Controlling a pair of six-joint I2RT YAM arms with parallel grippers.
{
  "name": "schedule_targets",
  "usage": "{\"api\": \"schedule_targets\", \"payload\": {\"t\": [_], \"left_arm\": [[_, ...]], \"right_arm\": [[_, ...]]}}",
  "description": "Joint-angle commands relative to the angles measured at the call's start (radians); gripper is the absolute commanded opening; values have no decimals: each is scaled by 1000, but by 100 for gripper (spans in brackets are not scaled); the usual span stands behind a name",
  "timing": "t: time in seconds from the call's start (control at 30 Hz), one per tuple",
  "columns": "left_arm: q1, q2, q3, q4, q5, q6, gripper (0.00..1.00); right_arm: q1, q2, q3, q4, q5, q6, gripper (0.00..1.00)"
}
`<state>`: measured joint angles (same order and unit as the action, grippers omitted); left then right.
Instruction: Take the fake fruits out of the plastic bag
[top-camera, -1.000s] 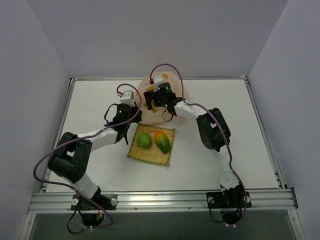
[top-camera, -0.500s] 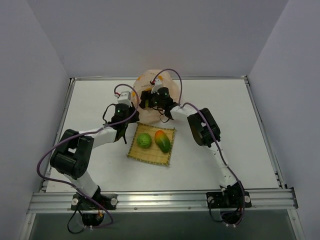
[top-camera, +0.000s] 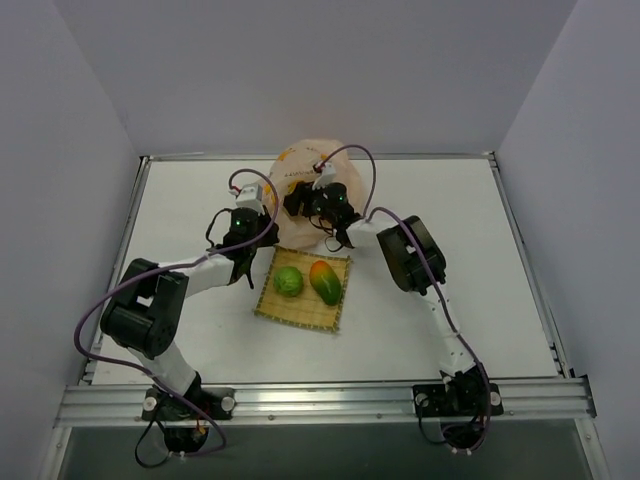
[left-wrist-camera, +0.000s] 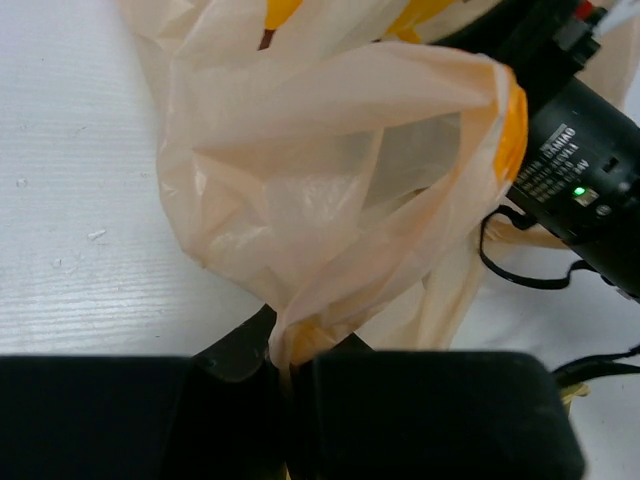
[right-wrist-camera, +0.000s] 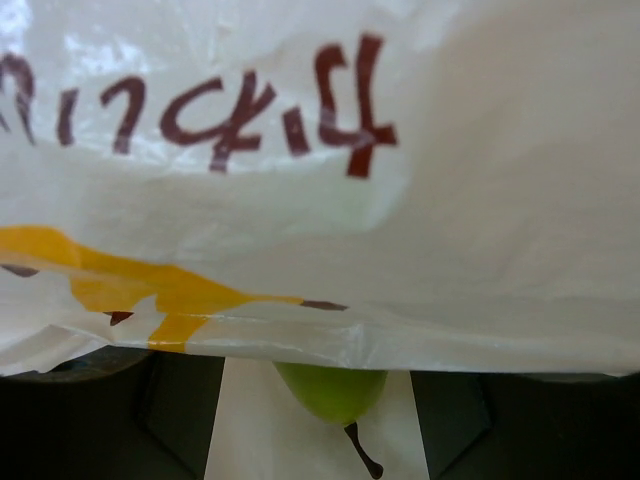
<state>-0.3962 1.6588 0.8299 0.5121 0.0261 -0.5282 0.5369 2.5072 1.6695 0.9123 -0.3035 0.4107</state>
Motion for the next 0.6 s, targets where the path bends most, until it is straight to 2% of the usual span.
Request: {"api": "schedule_targets", "payload": {"t": [0.0,0.2,0.33,0.57], "left_arm": [[8,-14,40,14,-9,-13,2],[7,2,89,11,-17,-24,2],[10,30,127,-7,-17,-30,2],[16,29,195,-23,-45,-62,2]], "right_arm": [[-12,-171,-98,138,-6,-18,30],[-12,-343,-324,148,-48,-38,30],[-12,-448,-413,140,-89,-26,31],[5,-560,-436,-126,-106,-50,31]]}}
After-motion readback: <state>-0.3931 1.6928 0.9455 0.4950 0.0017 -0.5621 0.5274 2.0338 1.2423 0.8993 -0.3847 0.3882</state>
